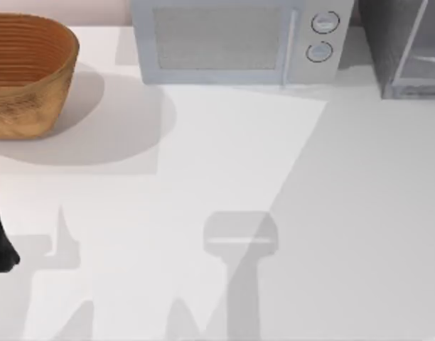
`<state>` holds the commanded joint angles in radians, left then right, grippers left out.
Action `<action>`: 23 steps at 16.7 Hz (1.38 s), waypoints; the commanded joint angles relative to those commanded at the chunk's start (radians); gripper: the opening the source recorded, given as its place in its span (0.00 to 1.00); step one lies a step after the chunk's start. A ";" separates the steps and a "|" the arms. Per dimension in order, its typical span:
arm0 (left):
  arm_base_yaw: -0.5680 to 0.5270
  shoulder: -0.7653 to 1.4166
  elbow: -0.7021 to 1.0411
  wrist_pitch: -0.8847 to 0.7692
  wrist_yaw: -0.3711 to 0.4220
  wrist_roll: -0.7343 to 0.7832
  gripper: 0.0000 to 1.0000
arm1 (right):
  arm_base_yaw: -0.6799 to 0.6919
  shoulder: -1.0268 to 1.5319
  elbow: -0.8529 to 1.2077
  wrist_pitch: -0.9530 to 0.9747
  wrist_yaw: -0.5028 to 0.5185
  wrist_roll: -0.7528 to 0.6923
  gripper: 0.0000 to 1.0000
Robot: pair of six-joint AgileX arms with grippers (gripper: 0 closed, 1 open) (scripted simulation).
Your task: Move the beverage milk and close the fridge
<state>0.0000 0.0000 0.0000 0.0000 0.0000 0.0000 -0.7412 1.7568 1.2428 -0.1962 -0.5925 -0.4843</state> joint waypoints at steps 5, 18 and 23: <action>0.000 0.000 0.000 0.000 0.000 0.000 1.00 | 0.292 -0.075 -0.086 0.112 0.237 0.199 1.00; 0.000 0.000 0.000 0.000 0.000 0.000 1.00 | 0.720 -0.137 -0.236 0.241 0.590 0.484 1.00; 0.000 0.000 0.000 0.000 0.000 0.000 1.00 | 0.708 -0.059 -0.168 0.214 0.597 0.477 1.00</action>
<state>0.0000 0.0000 0.0000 0.0000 0.0000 0.0000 -0.0332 1.6981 1.0749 0.0182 0.0044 -0.0077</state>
